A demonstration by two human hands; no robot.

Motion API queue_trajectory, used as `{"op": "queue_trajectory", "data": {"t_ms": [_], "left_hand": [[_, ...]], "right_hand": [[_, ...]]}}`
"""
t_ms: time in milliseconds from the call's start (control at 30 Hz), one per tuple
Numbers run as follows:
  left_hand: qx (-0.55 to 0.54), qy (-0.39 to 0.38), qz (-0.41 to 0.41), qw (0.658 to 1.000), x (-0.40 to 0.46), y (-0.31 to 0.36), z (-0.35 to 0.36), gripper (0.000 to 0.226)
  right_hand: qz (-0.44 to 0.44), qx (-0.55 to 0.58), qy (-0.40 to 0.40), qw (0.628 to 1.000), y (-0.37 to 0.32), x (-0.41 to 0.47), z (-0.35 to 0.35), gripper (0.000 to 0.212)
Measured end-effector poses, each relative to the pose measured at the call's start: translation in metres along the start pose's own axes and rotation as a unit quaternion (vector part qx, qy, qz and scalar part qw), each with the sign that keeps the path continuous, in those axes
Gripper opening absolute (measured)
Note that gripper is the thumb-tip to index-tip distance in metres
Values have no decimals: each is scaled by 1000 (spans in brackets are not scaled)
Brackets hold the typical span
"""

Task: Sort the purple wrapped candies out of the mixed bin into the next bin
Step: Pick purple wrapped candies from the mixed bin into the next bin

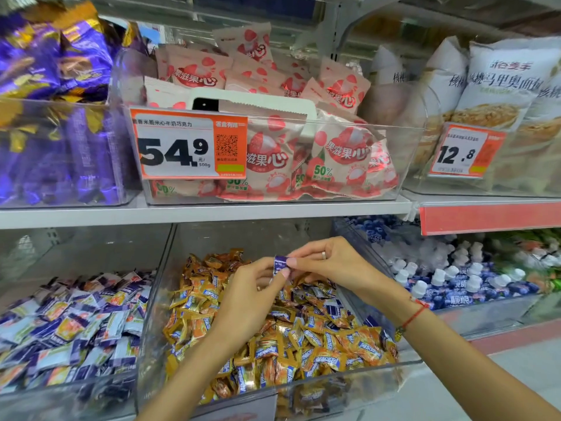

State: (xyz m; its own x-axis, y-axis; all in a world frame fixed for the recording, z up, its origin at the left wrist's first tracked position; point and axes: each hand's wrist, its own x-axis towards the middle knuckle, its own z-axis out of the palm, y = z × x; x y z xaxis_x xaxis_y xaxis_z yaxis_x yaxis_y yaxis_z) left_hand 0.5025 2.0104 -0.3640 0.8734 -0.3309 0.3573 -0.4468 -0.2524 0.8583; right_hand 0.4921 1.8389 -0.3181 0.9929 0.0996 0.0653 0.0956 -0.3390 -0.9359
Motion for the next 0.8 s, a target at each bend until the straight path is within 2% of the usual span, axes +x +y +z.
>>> {"op": "queue_trajectory", "data": {"t_ms": [67,133,233,300,333,400,533,600,700,800], "left_hand": [[48,9,8,999,-6,-6,-5,12],[168,-30,31,985,-12,-13,-12,13],[315,-177,25,932,-19,-13,-14,21],[359,-230,18,904,-20,-12,-14,30],[376,-234,22,896,-20,-10,-16,32],[404,-218,30,888,-20,-3,-23,34],[444,-147,33,883,-25,5,-35,29],[421,-87,22,902,-29,5,-36,25],[304,-16,-28,952,-33,4,-34,14],[147,14,-86,985,-32,-3,-32,9]], "right_hand": [[20,-46,-11,999,4,2,-5,14],[53,-211,-7,976,16,8,-16,14],[162,-469,-77,865,42,20,-17,24],[247,-543,-160,786,56,22,-4,33],[275,-547,-190,767,65,25,3,40],[288,-513,-187,787,76,34,9,41],[193,-400,-106,890,71,42,15,22],[131,-275,-87,948,60,34,20,33],[100,-163,-118,974,48,18,24,44],[79,-68,-110,988,31,3,22,35]]}}
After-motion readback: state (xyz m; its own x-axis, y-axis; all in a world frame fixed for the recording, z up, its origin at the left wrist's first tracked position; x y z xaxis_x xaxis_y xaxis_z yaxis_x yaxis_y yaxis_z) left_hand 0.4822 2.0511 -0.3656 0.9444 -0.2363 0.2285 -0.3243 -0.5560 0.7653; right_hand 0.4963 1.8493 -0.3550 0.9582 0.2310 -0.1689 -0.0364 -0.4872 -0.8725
